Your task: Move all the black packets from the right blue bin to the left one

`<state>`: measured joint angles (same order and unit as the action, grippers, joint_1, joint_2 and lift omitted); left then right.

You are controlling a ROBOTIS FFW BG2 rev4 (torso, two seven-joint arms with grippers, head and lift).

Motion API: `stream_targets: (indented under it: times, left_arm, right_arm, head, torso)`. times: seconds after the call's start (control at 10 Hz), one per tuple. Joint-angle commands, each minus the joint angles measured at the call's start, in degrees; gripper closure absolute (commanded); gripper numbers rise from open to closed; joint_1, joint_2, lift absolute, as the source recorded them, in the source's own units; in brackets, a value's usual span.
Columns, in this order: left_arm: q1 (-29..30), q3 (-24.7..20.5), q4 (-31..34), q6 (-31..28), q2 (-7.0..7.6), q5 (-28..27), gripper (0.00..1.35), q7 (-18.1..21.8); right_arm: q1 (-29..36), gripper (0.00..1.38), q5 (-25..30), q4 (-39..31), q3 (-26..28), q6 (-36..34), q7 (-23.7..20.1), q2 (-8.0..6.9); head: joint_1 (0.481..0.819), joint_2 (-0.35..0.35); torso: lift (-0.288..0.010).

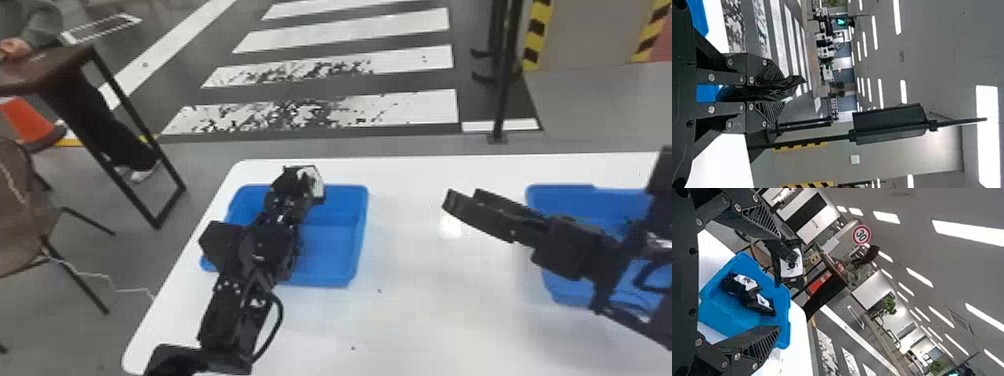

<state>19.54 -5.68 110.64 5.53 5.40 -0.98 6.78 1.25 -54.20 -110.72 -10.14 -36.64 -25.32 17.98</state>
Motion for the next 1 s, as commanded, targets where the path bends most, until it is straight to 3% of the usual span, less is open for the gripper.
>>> stream_targets:
  times: [0.0,0.1,0.2,0.4,0.5,0.7,0.9]
  left_arm:
    - [-0.3,-1.5,-1.9,1.6,-0.21,0.1,0.17,0.0]
    - [1.0,-1.3,-1.9,4.6,-0.3,2.8,0.05,0.2]
    - [2.3,-0.9,-0.5,6.8,-0.65,7.7,0.15,1.6]
    - [9.1,-1.2,11.9,3.8,-1.35,11.2,0.21,2.1]
    - [12.9,-0.9,18.7,0.9,-1.35,12.0,0.21,2.1]
    - [19.1,0.4,28.9,-3.3,-1.09,14.9,0.2,2.1]
    - [21.7,2.1,32.7,-4.0,-0.56,16.1,0.2,2.2]
  right_arm:
    - [0.6,0.22,2.8,0.1,2.7,0.1,0.0,-0.23]
    - [1.0,0.22,6.2,-0.3,5.3,0.1,0.0,-0.67]
    - [1.4,0.22,11.2,-1.3,8.1,-0.2,0.7,-1.02]
    - [3.8,0.22,23.5,-9.3,15.6,-6.7,7.6,-3.13]
    - [4.2,0.22,27.3,-11.6,18.7,-12.1,13.1,-4.27]
    - [2.8,0.22,27.9,-8.2,20.9,-15.8,24.1,-5.77]
    - [-1.7,0.22,29.5,1.1,21.1,-15.8,27.0,-6.2]
  head:
    - [0.695,0.28]
    - [0.695,0.276]
    - [0.695,0.26]
    - [0.695,0.181]
    - [0.695,0.153]
    - [0.695,0.017]
    - [0.695,-0.083]
  torso:
    - [-0.14]
    - [-0.14]
    - [-0.14]
    - [-0.14]
    - [-0.14]
    - [-0.14]
    - [-0.14]
